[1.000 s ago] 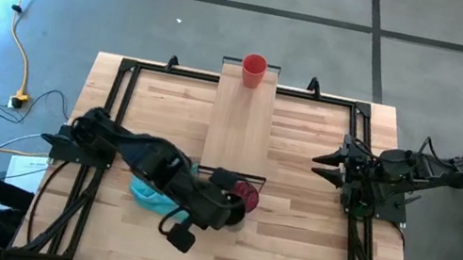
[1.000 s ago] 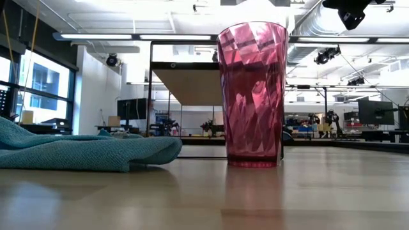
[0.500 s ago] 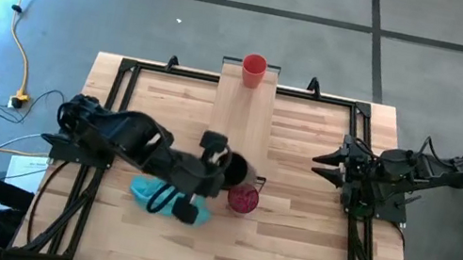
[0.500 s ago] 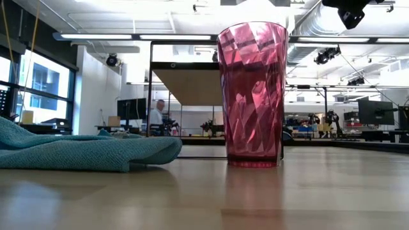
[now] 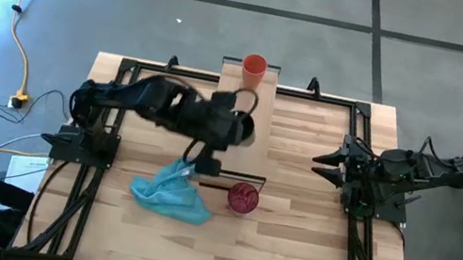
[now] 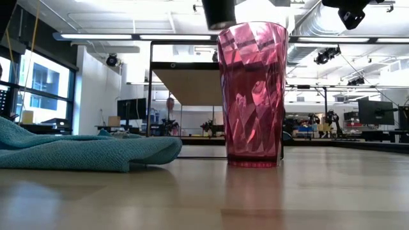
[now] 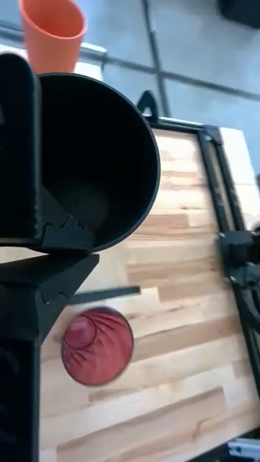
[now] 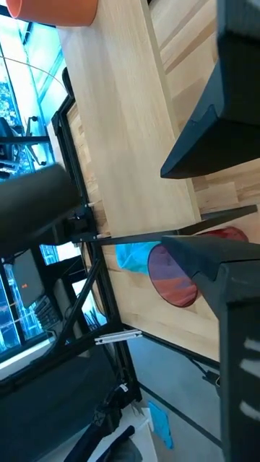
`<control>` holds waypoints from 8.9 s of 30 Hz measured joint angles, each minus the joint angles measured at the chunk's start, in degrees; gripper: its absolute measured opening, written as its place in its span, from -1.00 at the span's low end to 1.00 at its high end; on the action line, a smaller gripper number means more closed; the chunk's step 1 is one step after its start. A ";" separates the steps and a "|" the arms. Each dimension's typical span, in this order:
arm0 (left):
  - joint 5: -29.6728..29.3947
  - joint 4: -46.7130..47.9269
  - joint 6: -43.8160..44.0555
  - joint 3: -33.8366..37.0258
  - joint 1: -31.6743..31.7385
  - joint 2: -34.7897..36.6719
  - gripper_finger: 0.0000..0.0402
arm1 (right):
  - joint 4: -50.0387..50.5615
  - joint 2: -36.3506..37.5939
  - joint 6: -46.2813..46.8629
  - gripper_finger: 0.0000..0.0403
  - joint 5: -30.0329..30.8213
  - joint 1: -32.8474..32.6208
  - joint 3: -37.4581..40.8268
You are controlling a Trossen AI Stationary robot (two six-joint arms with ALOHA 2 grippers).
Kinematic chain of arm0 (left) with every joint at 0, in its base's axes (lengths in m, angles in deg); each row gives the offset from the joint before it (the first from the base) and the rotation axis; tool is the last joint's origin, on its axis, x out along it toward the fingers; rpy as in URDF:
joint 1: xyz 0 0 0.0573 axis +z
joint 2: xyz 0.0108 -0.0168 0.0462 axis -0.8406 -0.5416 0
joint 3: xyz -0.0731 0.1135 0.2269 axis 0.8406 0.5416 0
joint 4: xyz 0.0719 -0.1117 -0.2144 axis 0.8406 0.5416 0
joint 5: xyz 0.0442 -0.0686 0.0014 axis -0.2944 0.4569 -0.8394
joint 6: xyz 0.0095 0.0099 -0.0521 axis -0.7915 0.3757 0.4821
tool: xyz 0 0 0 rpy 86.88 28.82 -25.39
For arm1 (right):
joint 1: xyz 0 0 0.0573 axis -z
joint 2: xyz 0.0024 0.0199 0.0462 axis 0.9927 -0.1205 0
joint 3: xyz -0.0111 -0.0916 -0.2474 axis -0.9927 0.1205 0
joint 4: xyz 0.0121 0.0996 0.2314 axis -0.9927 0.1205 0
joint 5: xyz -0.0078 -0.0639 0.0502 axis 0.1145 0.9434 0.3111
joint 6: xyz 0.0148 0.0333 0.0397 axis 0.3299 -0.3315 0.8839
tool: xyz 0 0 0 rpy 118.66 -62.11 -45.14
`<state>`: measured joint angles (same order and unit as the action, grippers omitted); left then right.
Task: Stack small to large cups/mugs on shelf
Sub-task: Put the black cup on the shelf, then put the red cup on the shelf
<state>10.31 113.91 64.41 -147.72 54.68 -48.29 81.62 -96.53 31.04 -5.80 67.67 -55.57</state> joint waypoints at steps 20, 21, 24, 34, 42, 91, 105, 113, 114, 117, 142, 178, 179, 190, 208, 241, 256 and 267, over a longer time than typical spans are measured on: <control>13.63 0.20 -3.58 0.00 18.13 0.00 -1.00 | -0.90 -7.55 -0.06 -0.35 -0.03 0.01 0.00; 13.97 0.24 -3.60 0.00 18.57 0.00 -1.00 | -1.05 -7.94 -0.21 -0.35 -0.03 0.00 0.00; 14.16 0.26 -3.67 0.00 19.44 -0.33 -1.00 | -1.33 -8.95 -0.36 -0.35 -0.03 0.00 0.00; 17.95 0.33 -4.05 0.02 21.67 -2.58 -1.00 | -3.77 -11.36 -0.47 -0.35 -0.06 0.01 0.02; 19.21 1.22 -4.88 0.04 22.44 -4.65 -1.00 | -4.42 -12.37 -0.31 -0.35 -0.06 -0.01 0.02; 21.80 2.05 -5.90 0.02 23.15 -9.60 -1.00 | -4.52 -12.83 -1.10 -0.35 -0.08 0.01 0.02; 22.88 2.71 -6.17 0.02 23.15 -10.32 -0.97 | -4.50 -12.81 -1.36 -0.35 -0.10 0.00 0.02; 23.17 2.98 -6.13 0.04 23.15 -10.40 -0.78 | -4.50 -12.82 -1.25 -0.35 -0.10 0.00 0.02; 23.17 2.97 -6.13 0.04 23.15 -10.40 -0.75 | -4.50 -12.82 -1.08 -0.35 -0.10 0.00 0.02; 23.15 2.95 -6.12 0.04 23.15 -10.40 -0.67 | -4.50 -12.81 -1.10 -0.35 -0.10 0.01 0.02; 20.62 2.71 -6.45 0.02 23.18 -6.32 -0.52 | -4.28 -12.81 -1.54 -0.35 -0.10 0.01 0.02; 27.20 15.19 12.49 0.92 2.00 20.89 -0.52 | -24.75 -29.56 1.27 -0.35 -11.71 -5.79 -2.14; 26.37 15.19 13.55 0.95 0.41 21.26 -0.52 | -24.82 -31.21 0.12 -0.35 -11.71 -6.15 -3.12; 14.49 15.19 23.89 0.94 -14.68 22.73 -0.52 | -3.91 -46.91 -16.71 -0.35 -6.77 -6.85 -23.70; -1.83 15.19 35.38 1.68 -33.54 22.14 -0.52 | 19.43 -60.85 -18.35 -0.35 -13.21 -8.45 -41.48; -20.67 14.82 55.27 15.96 -49.23 22.14 -0.52 | 17.56 -67.63 -23.47 -0.35 -9.69 -8.23 -40.92; -26.89 14.80 59.87 15.96 -54.28 22.14 -0.52 | 17.17 -70.65 -23.63 -0.35 -10.77 -7.47 -40.89; -27.67 15.15 60.24 15.96 -54.92 22.14 -0.52 | 17.21 -71.36 -23.00 -0.53 -11.49 -7.34 -40.89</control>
<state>-17.35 129.06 124.64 -131.77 -0.24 -26.14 98.82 -167.90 8.04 -17.29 60.34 -96.47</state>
